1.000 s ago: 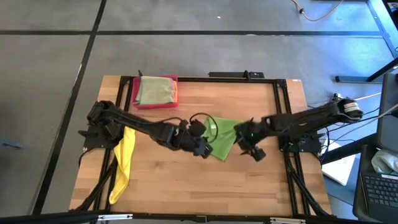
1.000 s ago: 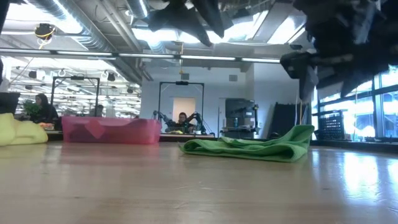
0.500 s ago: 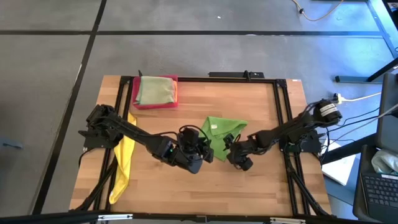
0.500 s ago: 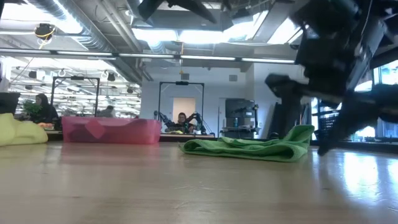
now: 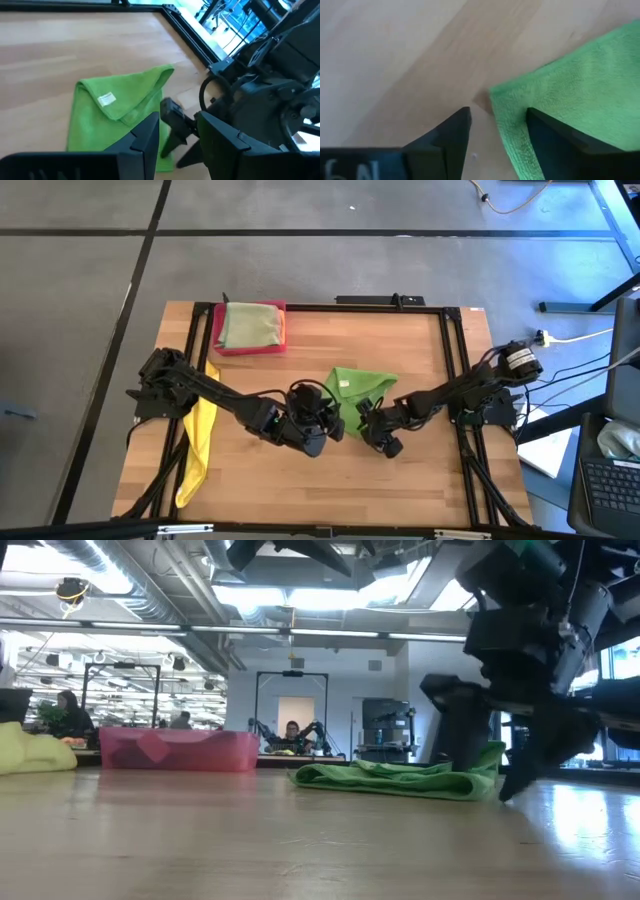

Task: Fold microfiber towels
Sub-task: Fold the green microfiber towel

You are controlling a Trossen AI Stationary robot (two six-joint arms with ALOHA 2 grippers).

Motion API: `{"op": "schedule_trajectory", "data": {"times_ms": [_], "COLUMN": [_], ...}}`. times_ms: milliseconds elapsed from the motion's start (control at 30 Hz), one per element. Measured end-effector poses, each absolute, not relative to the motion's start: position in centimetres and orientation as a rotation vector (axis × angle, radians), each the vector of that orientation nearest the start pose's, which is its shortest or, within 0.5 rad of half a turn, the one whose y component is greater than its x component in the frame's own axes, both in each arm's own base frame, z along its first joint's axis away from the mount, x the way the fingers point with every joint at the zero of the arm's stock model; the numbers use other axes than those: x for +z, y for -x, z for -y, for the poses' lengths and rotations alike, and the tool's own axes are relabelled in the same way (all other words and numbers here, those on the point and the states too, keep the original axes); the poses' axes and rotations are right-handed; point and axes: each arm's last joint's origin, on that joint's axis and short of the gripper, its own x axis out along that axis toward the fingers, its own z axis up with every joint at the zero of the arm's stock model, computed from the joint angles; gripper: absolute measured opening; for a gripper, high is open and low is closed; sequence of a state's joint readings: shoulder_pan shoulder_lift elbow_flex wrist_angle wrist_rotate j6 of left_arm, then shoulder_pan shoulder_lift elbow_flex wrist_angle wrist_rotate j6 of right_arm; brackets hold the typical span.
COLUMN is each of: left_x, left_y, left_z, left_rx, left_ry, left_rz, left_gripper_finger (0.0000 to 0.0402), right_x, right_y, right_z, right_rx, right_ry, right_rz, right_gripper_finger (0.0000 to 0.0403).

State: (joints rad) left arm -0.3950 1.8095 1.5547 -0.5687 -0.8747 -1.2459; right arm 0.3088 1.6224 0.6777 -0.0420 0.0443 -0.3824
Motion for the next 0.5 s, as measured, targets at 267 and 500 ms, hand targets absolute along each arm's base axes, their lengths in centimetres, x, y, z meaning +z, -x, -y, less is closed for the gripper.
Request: {"op": "schedule_trajectory", "data": {"times_ms": [267, 500], "left_x": [28.7, 28.7], "left_y": [-37.0, -37.0], "left_z": [13.1, 13.1], "left_rx": [0.764, 0.762], "left_ry": [0.614, 0.63], "left_rz": [-0.355, -0.356], "left_gripper_finger": [0.0126, 0.0126], "right_x": [11.2, 11.0], "right_y": [-27.1, -27.2], "right_z": [-8.8, -8.7], "right_rx": [0.451, 0.431], "right_ry": [0.442, 0.449], "right_rz": [-0.931, -0.934], "right_gripper_finger": [0.0166, 0.0109]}}
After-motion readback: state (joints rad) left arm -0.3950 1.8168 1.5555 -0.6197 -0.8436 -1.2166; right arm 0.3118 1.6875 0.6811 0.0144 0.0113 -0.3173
